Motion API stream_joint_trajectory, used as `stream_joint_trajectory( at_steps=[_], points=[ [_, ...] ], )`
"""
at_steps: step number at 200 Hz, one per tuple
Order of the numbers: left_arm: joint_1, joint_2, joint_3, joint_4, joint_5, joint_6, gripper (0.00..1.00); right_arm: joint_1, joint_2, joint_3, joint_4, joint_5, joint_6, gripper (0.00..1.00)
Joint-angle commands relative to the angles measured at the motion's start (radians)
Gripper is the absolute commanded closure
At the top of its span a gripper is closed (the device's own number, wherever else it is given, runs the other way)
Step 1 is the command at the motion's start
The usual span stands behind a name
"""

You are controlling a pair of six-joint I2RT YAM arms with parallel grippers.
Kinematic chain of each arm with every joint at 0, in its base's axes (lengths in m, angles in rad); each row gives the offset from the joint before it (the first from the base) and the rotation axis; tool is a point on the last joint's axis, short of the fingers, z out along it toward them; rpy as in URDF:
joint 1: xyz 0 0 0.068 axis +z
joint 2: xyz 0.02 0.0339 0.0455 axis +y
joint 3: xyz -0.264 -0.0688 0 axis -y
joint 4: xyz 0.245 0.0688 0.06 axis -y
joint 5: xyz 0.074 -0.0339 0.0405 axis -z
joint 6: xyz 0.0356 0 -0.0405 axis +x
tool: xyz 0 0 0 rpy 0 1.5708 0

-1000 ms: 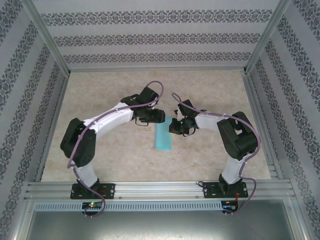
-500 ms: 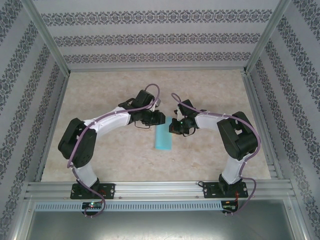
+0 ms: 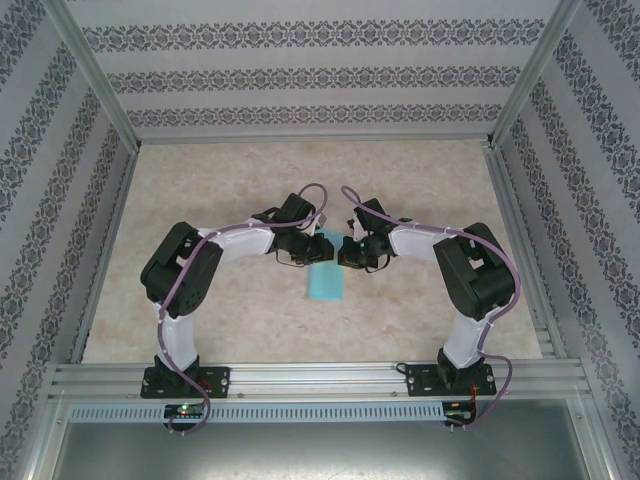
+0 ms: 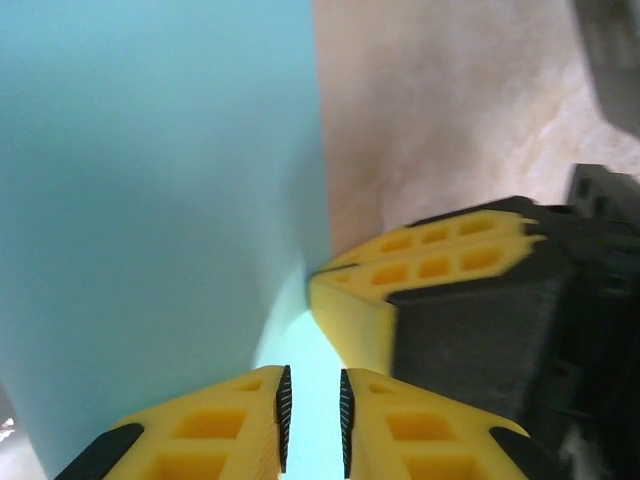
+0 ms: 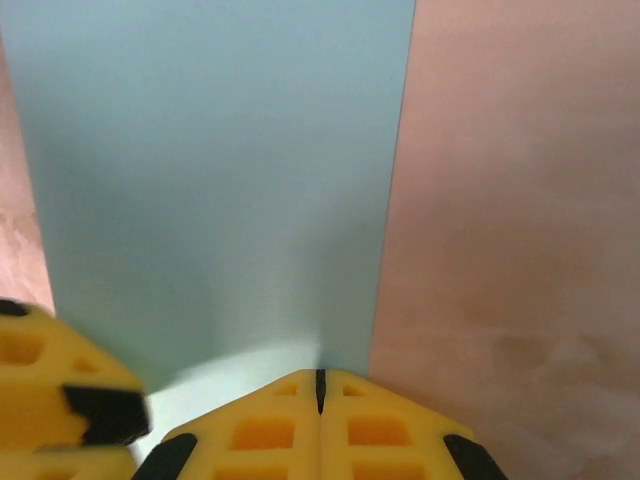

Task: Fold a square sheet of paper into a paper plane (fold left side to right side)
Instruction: First fold the square sheet of paper in half at the center of the table.

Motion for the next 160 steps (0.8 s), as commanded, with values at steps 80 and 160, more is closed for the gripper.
stream_joint_trajectory(
  at_steps=[80, 160],
  points=[
    [0.045, 0.018, -0.088, 0.006, -0.045, 0.050, 0.76, 0.009, 0.058, -0.006, -0.136, 0.082, -0.046, 1.00],
    [0.124, -0.044, -0.180, 0.005, -0.020, 0.088, 0.71, -0.003, 0.054, -0.013, -0.146, 0.084, -0.054, 1.00]
  ],
)
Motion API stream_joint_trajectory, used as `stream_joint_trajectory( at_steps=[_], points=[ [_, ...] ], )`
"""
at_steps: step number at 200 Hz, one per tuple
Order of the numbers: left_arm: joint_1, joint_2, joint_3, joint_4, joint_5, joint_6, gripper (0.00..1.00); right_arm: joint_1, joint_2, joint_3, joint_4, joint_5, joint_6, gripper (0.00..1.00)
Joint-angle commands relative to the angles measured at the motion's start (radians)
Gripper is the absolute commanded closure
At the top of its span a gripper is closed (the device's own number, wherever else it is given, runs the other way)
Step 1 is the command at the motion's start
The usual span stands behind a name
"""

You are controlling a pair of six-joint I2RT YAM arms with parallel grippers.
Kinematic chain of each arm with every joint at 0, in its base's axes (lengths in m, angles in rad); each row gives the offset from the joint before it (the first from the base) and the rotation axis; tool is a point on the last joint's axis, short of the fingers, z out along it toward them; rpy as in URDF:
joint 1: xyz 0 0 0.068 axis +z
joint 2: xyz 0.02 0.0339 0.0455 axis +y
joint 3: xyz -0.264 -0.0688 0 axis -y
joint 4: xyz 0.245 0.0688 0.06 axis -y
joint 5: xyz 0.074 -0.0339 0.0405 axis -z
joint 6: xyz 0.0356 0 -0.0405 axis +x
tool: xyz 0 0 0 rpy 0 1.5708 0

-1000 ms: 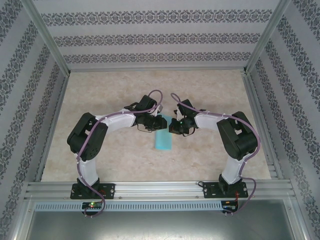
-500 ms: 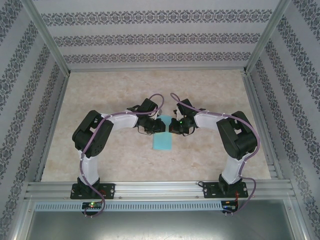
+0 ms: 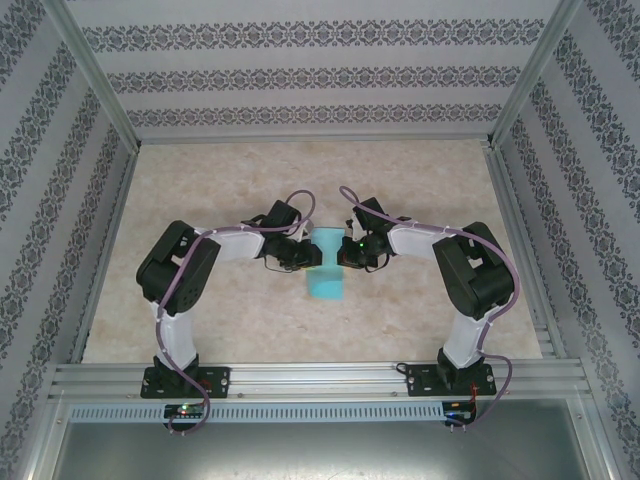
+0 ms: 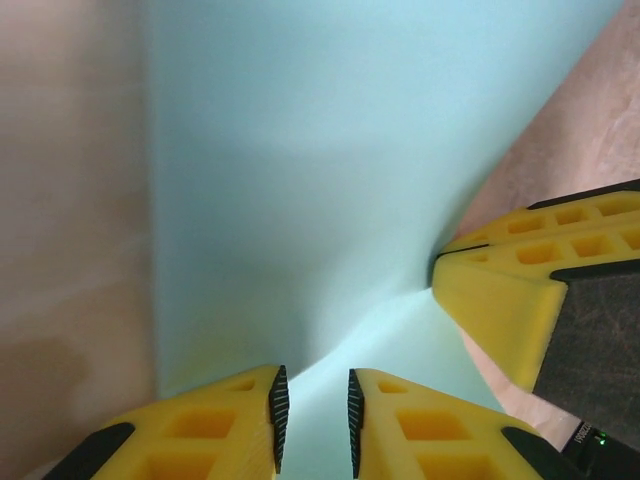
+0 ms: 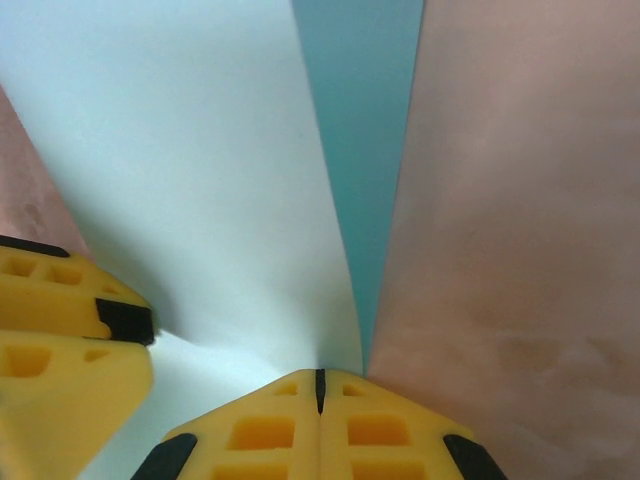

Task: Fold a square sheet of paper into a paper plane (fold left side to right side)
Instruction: First fold the square sheet of paper in half at the center of the table.

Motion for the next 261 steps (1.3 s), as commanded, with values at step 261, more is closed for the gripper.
stream_joint_trajectory(
  at_steps=[261],
  points=[
    [-0.037, 0.046, 0.020, 0.006, -0.038, 0.028, 0.77, 0.017, 0.018, -0.021, -0.105, 0.069, -0.033, 1.00]
  ],
)
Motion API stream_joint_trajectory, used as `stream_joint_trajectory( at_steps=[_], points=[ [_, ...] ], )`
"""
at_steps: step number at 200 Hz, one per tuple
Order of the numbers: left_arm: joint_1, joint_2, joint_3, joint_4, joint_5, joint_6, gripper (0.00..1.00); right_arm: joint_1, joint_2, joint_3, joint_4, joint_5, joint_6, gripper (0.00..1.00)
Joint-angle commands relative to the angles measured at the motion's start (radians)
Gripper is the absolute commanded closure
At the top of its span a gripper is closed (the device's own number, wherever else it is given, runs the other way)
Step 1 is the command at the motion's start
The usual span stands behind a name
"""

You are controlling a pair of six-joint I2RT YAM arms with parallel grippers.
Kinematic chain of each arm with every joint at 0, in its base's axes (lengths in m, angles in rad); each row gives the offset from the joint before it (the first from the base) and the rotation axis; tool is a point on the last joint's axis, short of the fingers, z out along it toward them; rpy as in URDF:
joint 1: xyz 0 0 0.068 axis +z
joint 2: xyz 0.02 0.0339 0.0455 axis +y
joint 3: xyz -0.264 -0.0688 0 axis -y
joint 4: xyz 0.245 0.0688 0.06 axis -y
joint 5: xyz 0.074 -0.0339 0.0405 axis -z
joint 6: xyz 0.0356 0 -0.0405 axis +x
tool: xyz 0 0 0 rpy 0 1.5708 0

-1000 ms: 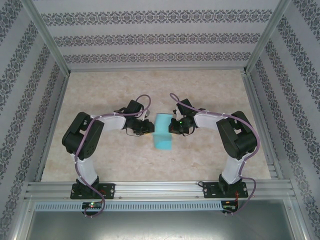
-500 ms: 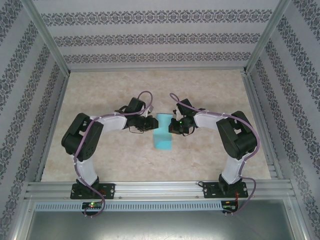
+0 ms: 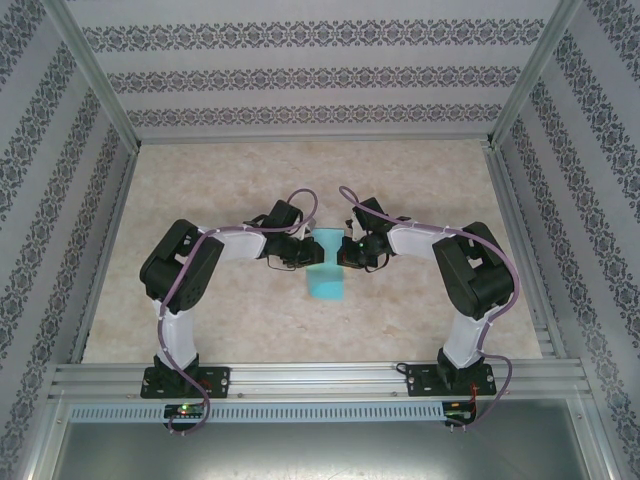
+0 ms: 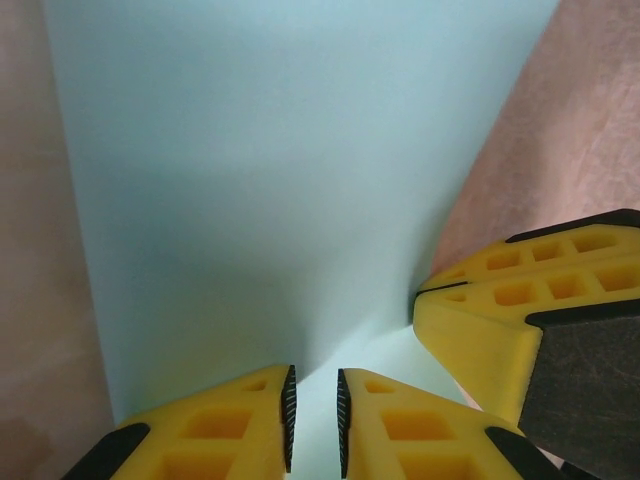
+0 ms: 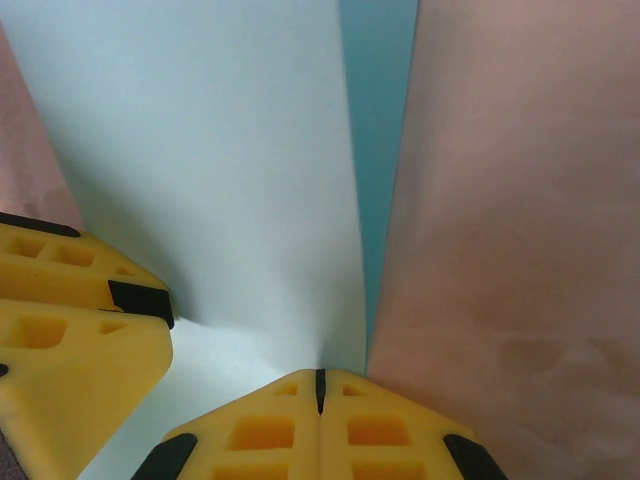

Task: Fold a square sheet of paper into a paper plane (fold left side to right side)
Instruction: First fold the square sheet of paper in half at the center of the table, then hold the square sheet of paper at the center of the table.

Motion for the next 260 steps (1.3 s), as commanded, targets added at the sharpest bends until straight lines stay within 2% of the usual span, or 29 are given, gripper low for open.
stream_joint_trajectory(
  at_steps=[1, 99, 172, 260],
  points=[
    [-0.016, 0.014, 0.004, -0.066, -0.036, 0.039, 0.77, 0.012, 0.017, -0.023, -0.104, 0.068, -0.029, 1.00],
    [-0.039, 0.047, 0.007, -0.137, -0.095, 0.064, 0.78, -0.058, -0.170, 0.029, 0.042, -0.083, 0.027, 1.00],
    [-0.045, 0.051, 0.017, -0.137, -0.096, 0.061, 0.78, -0.021, 0.045, 0.179, 0.111, -0.126, 0.086, 1.00],
    [-0.049, 0.039, 0.021, -0.143, -0.099, 0.066, 0.78, -0.023, 0.173, 0.173, 0.140, -0.075, 0.083, 1.00]
  ],
)
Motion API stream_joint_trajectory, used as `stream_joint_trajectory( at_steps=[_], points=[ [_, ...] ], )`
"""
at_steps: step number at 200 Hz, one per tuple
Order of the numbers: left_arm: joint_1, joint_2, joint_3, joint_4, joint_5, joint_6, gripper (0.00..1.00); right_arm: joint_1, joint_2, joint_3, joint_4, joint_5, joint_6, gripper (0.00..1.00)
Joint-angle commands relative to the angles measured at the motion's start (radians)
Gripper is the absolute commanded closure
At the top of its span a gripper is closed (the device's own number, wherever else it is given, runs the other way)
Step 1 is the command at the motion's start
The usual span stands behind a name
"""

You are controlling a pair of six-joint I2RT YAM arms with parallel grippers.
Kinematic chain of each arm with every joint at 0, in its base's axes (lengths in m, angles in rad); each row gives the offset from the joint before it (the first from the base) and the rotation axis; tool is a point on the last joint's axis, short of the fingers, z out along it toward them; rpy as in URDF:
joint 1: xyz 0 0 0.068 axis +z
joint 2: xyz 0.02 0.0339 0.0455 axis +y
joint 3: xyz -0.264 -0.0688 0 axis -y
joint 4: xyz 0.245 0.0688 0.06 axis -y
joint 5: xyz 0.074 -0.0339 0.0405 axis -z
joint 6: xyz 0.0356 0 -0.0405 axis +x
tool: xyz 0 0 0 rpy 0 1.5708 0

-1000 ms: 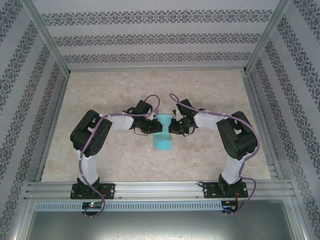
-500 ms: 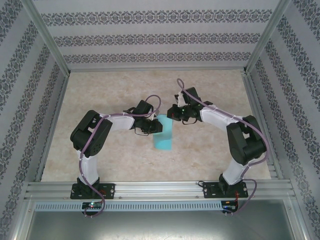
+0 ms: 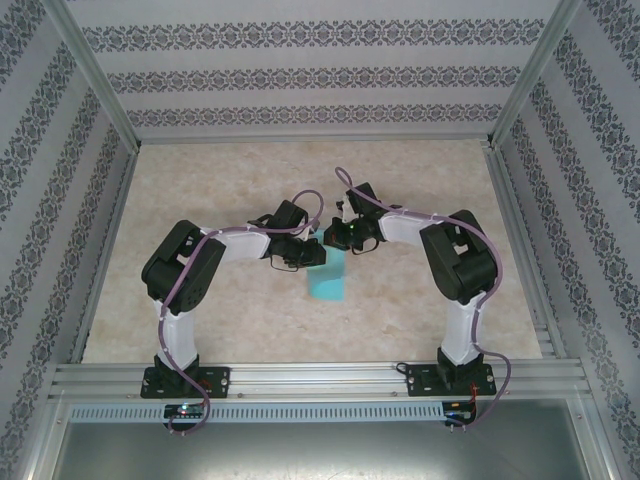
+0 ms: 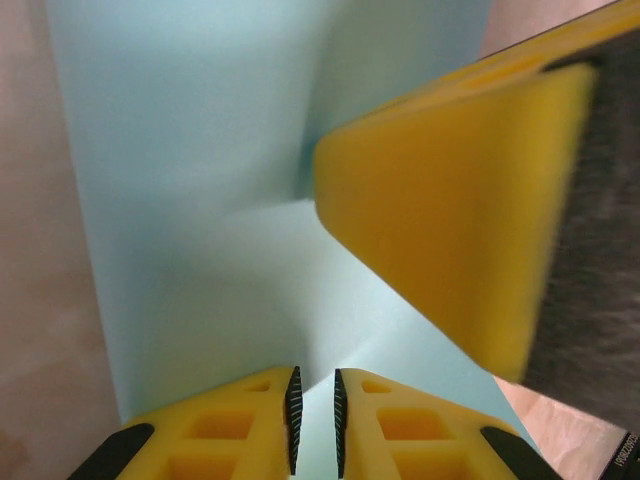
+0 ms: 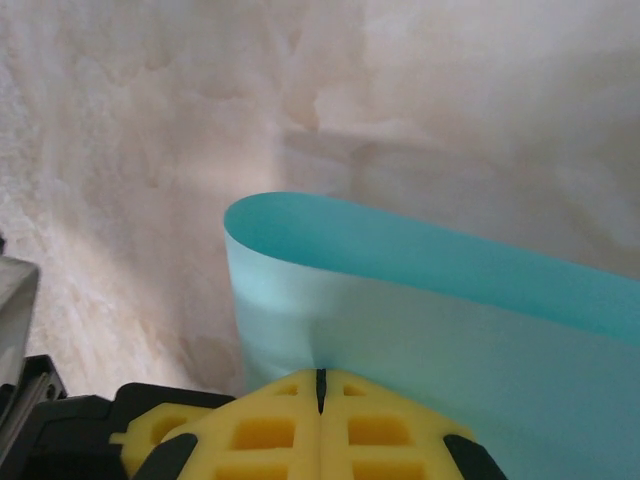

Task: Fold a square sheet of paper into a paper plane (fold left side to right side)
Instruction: Hold the square sheet of paper at the center of the table, then first fold the square sheet of paper in half at the center of the table.

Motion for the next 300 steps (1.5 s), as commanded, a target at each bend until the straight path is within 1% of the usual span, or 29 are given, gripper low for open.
stream_joint_trajectory(
  at_steps=[1, 57, 93, 127, 162, 213, 300],
  points=[
    [-0.022, 0.035, -0.006, -0.094, -0.041, 0.025, 0.78, -0.008, 0.033, 0.011, 0.009, 0.033, -0.006, 1.00],
    [-0.023, 0.003, -0.017, -0.108, -0.041, 0.047, 0.77, -0.016, 0.086, 0.030, -0.100, 0.088, -0.051, 1.00],
    [-0.031, -0.048, -0.051, -0.104, -0.024, 0.078, 0.77, -0.017, 0.100, 0.026, -0.126, 0.106, -0.053, 1.00],
    [-0.047, -0.106, -0.095, -0.111, -0.017, 0.115, 0.77, -0.019, 0.104, 0.031, -0.139, 0.108, -0.054, 1.00],
    [-0.073, -0.143, -0.148, -0.088, 0.001, 0.123, 0.77, -0.019, 0.104, 0.036, -0.146, 0.107, -0.057, 1.00],
    [-0.101, -0.167, -0.210, -0.091, 0.000, 0.116, 0.77, -0.019, 0.104, 0.037, -0.149, 0.110, -0.058, 1.00],
    [-0.142, -0.222, -0.266, -0.122, 0.003, 0.102, 0.77, -0.018, 0.106, 0.040, -0.156, 0.111, -0.065, 1.00]
  ],
)
